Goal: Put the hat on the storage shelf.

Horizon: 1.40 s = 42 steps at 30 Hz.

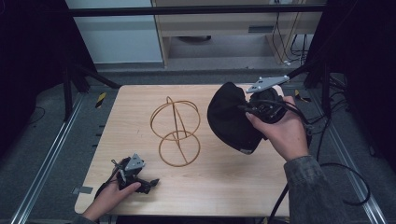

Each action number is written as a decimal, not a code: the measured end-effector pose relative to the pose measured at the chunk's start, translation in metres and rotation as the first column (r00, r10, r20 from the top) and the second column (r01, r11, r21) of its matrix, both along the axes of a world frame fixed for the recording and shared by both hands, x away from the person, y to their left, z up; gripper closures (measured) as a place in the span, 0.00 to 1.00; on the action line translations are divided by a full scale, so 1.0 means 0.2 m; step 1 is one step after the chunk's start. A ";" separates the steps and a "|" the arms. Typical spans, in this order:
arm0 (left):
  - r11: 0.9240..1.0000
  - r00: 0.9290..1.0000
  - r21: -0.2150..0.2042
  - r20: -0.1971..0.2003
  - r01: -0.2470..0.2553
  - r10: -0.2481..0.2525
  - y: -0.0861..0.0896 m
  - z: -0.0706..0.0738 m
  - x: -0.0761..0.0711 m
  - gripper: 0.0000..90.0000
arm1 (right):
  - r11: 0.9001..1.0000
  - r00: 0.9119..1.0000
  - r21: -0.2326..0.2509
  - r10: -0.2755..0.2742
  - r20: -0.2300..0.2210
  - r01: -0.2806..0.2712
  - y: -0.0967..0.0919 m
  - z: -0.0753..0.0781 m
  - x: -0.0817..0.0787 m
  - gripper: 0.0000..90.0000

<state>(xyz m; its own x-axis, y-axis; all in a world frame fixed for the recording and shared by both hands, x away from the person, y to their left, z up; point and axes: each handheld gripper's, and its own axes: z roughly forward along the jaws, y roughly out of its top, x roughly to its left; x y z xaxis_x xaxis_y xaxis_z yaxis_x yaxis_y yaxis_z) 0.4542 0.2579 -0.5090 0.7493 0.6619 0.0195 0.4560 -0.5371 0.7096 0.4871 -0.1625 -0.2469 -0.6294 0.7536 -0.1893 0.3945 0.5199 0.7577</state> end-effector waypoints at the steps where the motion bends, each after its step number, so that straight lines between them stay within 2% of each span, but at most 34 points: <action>1: 1.000 1.000 0.001 -0.001 0.001 -0.001 0.00 0.00 0.00 0.00 | 1.000 1.000 0.001 -0.002 0.004 0.002 0.00 0.01 0.00 0.86; 14: 1.000 1.000 0.001 -0.002 0.002 -0.002 0.00 0.00 0.00 0.00 | 1.000 1.000 0.011 -0.005 0.031 0.004 0.00 0.10 0.00 0.86; 21: 1.000 1.000 0.001 -0.002 0.003 -0.003 0.00 0.00 0.00 0.00 | 0.999 0.999 0.032 0.002 0.045 -0.004 0.02 0.16 -0.01 0.87; 25: 1.000 1.000 0.001 -0.002 0.003 -0.003 0.00 0.00 0.00 0.00 | 0.999 0.999 0.030 0.017 0.050 -0.019 0.04 0.18 -0.01 0.87; 36: 1.000 1.000 0.002 -0.002 0.004 -0.004 0.00 0.00 0.00 0.00 | 0.993 0.995 0.097 0.060 0.079 -0.067 0.12 0.26 0.00 0.87; 42: 1.000 1.000 0.001 0.000 0.002 -0.002 0.00 0.00 0.00 0.00 | 0.990 0.992 0.104 0.088 0.089 -0.097 0.18 0.29 0.01 0.87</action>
<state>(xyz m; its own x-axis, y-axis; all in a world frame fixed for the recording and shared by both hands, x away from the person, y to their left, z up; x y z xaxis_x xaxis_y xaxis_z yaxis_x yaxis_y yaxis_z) 0.4544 0.2577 -0.5089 0.7506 0.6605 0.0202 0.4552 -0.5390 0.7088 0.4899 -0.1273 -0.1888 -0.6828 0.7118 -0.1650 0.2816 0.4647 0.8395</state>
